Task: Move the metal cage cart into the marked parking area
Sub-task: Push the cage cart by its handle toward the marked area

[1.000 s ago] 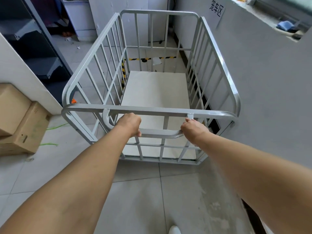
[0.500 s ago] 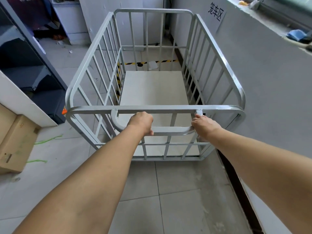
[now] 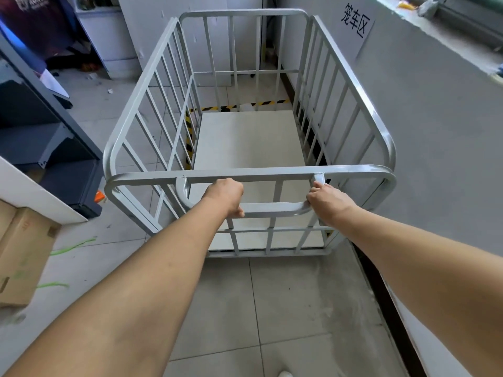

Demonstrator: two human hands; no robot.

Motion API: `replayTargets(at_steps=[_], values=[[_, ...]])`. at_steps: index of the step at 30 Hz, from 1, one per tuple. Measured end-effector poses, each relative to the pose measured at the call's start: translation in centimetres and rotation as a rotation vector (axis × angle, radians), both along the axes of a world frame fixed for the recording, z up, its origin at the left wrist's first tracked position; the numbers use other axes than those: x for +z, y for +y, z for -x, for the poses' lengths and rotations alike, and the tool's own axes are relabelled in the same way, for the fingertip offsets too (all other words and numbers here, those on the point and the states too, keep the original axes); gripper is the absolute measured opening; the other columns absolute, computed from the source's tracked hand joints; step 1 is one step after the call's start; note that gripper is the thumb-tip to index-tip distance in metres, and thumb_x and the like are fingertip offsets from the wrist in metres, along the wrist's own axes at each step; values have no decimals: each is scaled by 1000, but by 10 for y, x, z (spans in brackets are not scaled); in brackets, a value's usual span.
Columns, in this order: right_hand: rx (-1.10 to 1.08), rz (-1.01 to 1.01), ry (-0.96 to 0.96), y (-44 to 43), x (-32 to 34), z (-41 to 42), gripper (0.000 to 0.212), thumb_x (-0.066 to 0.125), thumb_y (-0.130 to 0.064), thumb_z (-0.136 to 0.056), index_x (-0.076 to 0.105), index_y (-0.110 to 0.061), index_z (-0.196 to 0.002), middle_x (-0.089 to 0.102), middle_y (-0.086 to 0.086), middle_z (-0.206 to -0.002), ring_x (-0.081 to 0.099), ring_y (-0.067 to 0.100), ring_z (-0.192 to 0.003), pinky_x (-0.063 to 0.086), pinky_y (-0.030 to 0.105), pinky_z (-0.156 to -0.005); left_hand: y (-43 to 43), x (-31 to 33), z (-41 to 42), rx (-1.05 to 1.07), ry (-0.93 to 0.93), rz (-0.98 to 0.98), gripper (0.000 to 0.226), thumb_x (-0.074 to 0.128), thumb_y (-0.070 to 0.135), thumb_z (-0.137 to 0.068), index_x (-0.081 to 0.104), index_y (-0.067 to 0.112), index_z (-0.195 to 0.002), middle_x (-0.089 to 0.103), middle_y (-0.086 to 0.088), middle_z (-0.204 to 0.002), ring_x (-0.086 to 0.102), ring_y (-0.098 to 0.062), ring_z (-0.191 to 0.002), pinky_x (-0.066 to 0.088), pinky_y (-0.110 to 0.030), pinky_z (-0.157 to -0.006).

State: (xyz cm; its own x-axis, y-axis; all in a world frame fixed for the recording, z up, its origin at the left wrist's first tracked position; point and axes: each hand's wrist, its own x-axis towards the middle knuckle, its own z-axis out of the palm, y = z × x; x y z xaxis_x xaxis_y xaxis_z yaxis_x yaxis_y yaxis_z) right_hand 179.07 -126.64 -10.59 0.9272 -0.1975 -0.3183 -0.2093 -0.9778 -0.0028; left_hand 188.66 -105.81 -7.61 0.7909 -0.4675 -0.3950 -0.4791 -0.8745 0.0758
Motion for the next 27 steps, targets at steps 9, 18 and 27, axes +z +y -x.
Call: replayTargets(at_steps=[9, 18, 27], values=[[6, -52, -42, 9, -2, -72, 34, 37, -3, -99, 61, -6, -123, 60, 8, -124, 39, 23, -131, 35, 31, -111, 7, -2, -76, 47, -14, -4, 39, 78, 33, -78, 71, 8, -107, 67, -14, -116, 60, -34, -113, 51, -37, -92], [-75, -94, -48, 33, -1, -130, 39, 35, 2, -97, 62, -8, -123, 60, 8, -121, 38, 23, -132, 34, 29, -110, 26, -2, -144, -1, -8, 4, 39, 78, 31, -78, 71, 6, -107, 68, -15, -113, 60, -33, -112, 52, -38, -92], [-76, -123, -50, 76, -3, -173, 36, 36, -2, -100, 60, -6, -127, 59, 9, -131, 28, 25, -144, 29, 32, -115, 64, 3, -192, 31, 2, -24, 38, 79, 27, -79, 71, 4, -107, 68, -16, -113, 61, -34, -111, 50, -36, -89]])
